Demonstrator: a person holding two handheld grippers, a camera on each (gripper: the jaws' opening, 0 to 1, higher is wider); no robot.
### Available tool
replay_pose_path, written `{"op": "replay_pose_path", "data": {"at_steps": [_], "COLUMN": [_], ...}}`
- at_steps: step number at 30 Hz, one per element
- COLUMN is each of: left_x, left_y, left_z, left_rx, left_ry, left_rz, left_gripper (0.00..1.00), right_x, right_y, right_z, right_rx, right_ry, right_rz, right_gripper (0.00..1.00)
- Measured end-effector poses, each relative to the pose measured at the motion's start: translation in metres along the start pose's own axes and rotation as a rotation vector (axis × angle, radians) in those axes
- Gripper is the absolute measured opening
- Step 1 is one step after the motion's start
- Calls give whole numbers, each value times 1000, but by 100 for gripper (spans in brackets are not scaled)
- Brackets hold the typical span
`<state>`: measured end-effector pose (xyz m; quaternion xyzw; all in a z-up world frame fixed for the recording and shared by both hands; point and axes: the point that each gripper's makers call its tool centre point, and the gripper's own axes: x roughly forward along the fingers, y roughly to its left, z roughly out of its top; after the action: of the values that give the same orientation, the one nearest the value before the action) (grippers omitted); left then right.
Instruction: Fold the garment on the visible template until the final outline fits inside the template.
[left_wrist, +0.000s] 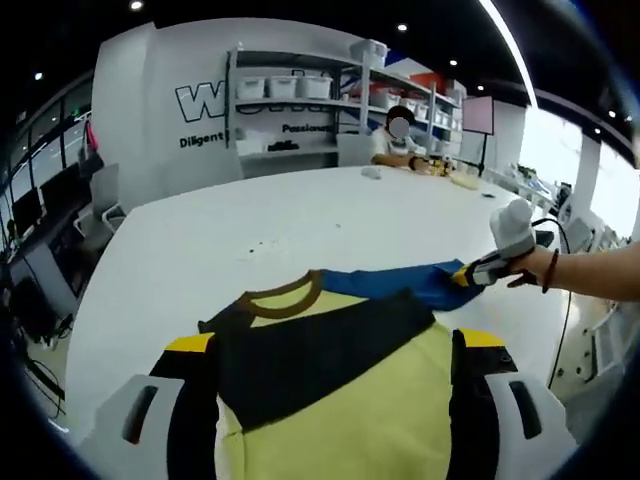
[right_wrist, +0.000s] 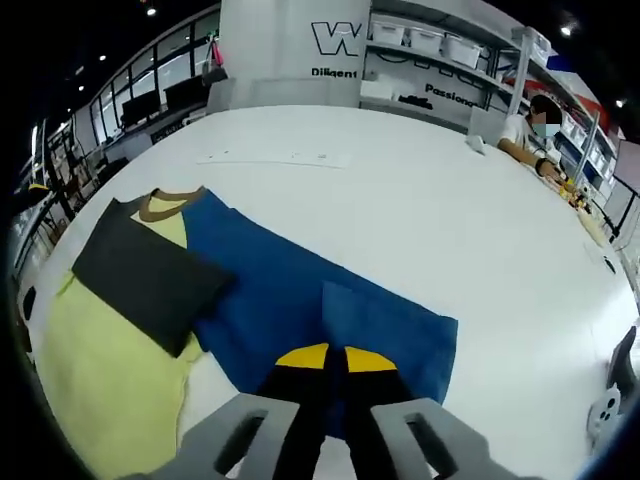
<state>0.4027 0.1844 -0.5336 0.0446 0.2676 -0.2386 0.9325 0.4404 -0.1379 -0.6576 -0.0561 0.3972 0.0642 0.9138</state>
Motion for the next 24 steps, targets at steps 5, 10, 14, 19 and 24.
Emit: {"op": "replay_pose_path", "data": {"at_steps": [5,10,14,19,24], "left_x": [-8,-16,-23,-31,-37], "left_y": [6,13,17,21,22], "left_z": [-5,-10,-13,-19,-23], "left_rx": [-2,43,15,21,17], "left_ry": [8,21,23,34,43], "left_rz": [9,37,33,53,48], "left_gripper": [99,99,99,99,99], "right_x": [-12,-20,-28,-36,-42], "right_y": [-3,0,9,29,50], "right_z": [19,37,48,67,89], "right_rx": [40,47,33,2,4], "right_ry": [-50,-81,-100,-125,-170], "right_rz": [-1,7,16,48,107], "right_gripper": [0,0,0,0,0]}}
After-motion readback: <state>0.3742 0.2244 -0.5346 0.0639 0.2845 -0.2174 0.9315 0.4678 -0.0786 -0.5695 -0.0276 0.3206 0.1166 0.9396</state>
